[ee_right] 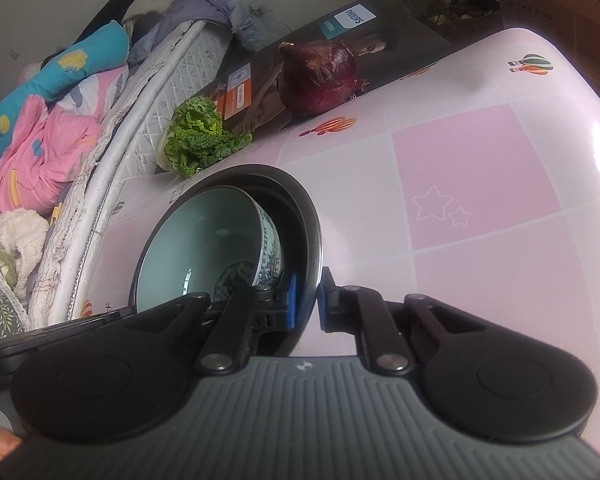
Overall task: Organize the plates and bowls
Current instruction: 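Move both tools to the steel bowl holding the patterned bowl and grip its rim, then lift the steel bowl with the patterned bowl using both tools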
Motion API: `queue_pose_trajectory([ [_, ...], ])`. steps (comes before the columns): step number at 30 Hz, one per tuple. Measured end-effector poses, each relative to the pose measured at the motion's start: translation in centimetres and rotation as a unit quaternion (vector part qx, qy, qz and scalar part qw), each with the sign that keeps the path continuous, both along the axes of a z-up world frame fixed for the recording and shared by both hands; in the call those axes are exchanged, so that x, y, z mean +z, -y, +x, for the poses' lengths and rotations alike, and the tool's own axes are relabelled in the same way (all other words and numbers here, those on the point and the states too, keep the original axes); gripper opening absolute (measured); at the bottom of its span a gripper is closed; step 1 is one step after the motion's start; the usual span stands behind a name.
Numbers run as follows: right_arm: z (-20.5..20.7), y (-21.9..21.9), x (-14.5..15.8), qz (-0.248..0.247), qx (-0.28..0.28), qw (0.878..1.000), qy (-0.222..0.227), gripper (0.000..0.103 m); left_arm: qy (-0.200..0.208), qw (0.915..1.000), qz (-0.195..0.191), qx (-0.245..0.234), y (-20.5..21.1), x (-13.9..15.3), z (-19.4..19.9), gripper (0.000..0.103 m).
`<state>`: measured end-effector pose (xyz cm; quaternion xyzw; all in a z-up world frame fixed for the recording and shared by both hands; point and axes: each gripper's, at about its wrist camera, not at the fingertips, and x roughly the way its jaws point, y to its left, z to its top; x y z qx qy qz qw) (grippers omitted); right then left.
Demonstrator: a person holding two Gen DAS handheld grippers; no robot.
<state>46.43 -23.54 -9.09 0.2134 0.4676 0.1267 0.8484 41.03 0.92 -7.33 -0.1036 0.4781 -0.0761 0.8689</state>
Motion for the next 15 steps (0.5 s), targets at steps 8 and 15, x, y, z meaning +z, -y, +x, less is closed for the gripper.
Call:
queue_pose_trajectory([
  [8,-0.4,0.2,-0.1,0.008,-0.001,1.000,-0.002,0.010,-0.004,0.9999,-0.011,-0.002,-0.2,-0.3,-0.2,0.017],
  [15,0.0,0.4,-0.6,0.019,-0.007,1.000,-0.004,0.010,-0.012,0.9992,-0.035,0.011,-0.6,-1.1,0.4,0.015],
])
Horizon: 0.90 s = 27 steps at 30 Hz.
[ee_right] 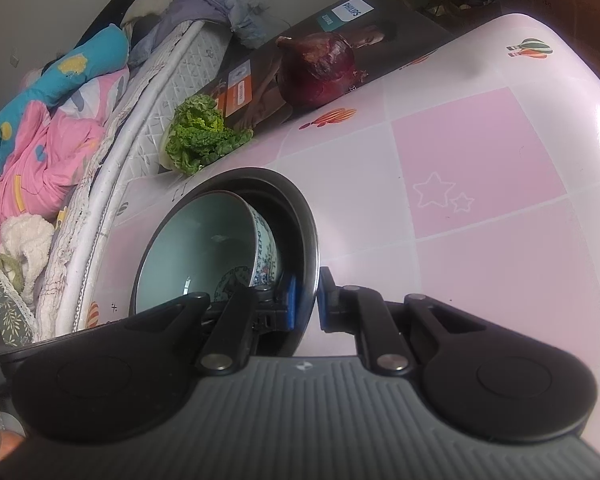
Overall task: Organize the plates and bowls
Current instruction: 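Lift the steel bowl with the patterned bowl using both tools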
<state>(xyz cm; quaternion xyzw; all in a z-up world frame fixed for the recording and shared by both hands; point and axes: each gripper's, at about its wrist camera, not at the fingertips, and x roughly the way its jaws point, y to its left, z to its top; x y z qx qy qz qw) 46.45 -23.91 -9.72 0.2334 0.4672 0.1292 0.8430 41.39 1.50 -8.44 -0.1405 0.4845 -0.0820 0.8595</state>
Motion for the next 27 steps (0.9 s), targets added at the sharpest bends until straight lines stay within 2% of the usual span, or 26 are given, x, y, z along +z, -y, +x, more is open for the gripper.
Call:
queue_pose_trajectory([
  [6,0.5,0.0,-0.6,0.019,-0.009,1.000,-0.003,0.010,0.003,0.9998,-0.018,0.011,-0.4,-0.2,0.1,0.014],
  [11,0.8,0.2,-1.3,0.040,-0.016,0.999,-0.007,0.009,0.009,0.9996,-0.017,0.019,-0.4,-0.2,0.0,0.013],
  [27,0.6,0.0,-1.1,0.043,-0.016,0.999,-0.010,0.010,0.014,0.9994,-0.018,0.025,-0.4,0.4,-0.2,0.012],
])
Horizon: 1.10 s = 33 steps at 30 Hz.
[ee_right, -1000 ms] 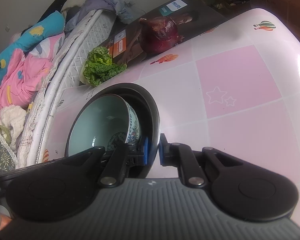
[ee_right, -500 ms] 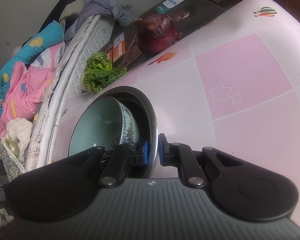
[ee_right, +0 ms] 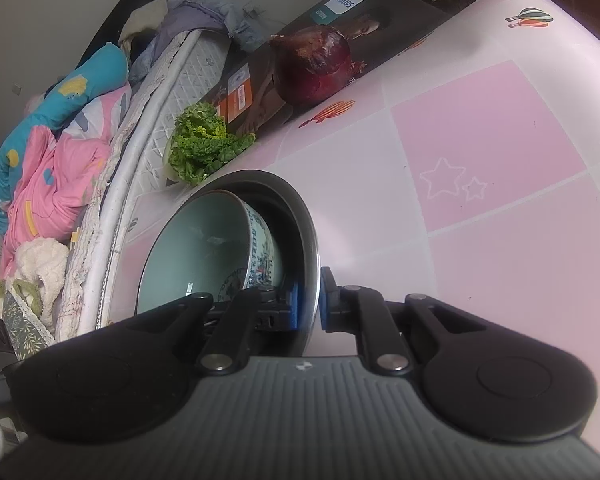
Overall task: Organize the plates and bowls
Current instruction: 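Lift the steel bowl with the patterned bowl using both tools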
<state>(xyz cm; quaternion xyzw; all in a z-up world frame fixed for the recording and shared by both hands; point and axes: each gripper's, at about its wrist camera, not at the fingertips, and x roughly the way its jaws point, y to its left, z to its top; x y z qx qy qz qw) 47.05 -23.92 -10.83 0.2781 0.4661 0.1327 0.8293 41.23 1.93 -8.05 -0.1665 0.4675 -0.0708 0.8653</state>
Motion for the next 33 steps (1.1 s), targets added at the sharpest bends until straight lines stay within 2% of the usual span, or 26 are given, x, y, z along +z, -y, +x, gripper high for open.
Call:
queue_pose_trajectory([
  [16,-0.4,0.0,1.5,-0.002,0.000,1.000,0.011,0.010,0.014,0.9999,-0.007,0.004,-0.2,1.3,-0.4,0.012],
  [33,-3.5,0.5,5.9,-0.003,-0.006,1.000,0.030,0.010,0.041,0.9991,-0.014,0.003,0.0,5.1,-2.8,0.012],
])
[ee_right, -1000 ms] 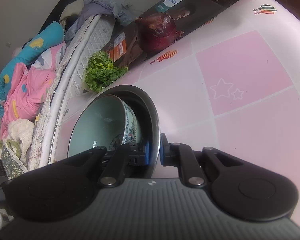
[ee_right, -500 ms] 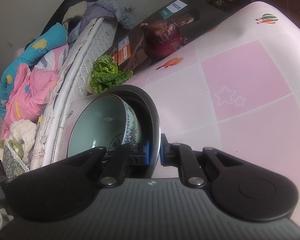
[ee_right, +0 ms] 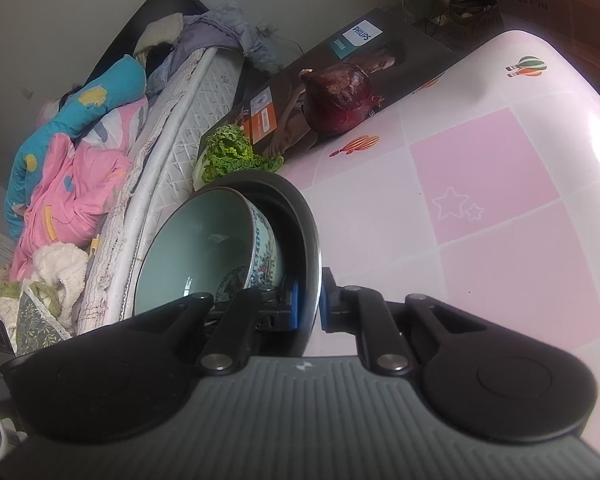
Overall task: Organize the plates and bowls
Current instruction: 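Lift the steel bowl with the patterned bowl using both tools, then lower the held steel bowl onto the white plate in the basins with both tools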
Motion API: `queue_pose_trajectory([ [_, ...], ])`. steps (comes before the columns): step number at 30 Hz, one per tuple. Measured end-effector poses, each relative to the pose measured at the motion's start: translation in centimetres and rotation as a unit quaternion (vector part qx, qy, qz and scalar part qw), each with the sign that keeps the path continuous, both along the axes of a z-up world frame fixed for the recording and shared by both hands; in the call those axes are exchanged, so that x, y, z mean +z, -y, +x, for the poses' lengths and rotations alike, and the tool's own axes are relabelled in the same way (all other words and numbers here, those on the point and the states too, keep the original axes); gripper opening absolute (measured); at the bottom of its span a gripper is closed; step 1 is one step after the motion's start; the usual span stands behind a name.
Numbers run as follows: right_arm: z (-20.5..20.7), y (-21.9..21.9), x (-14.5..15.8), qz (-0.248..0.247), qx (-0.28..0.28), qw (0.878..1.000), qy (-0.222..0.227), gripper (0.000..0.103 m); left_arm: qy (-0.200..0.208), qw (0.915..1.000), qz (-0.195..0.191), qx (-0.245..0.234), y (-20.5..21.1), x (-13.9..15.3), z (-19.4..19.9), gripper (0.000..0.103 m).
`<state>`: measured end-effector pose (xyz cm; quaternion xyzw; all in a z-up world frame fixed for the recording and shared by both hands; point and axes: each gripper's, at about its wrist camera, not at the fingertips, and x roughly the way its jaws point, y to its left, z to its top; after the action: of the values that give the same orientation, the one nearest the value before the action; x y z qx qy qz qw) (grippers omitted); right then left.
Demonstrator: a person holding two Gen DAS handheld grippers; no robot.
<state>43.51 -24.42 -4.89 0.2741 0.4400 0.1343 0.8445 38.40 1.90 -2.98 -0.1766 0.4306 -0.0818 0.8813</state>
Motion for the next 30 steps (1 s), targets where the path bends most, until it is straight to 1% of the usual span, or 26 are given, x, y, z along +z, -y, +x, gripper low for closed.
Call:
queue_pose_trajectory([
  [10,-4.7,0.5,2.2,0.003,-0.004,1.000,-0.001,0.010,0.011,0.9999,0.000,-0.005,0.2,2.3,-3.5,0.011],
  [19,-10.7,1.2,3.9,0.003,-0.010,1.000,0.000,0.010,0.015,0.9998,-0.002,-0.016,0.8,3.6,-8.1,0.011],
  [24,-14.0,1.6,3.8,0.007,-0.014,1.000,-0.002,0.010,0.013,0.9997,0.002,-0.023,1.3,3.6,-10.5,0.011],
  [30,-17.4,2.0,2.9,0.011,-0.019,1.000,-0.011,0.010,0.004,0.9995,0.008,-0.029,1.9,3.0,-13.1,0.011],
])
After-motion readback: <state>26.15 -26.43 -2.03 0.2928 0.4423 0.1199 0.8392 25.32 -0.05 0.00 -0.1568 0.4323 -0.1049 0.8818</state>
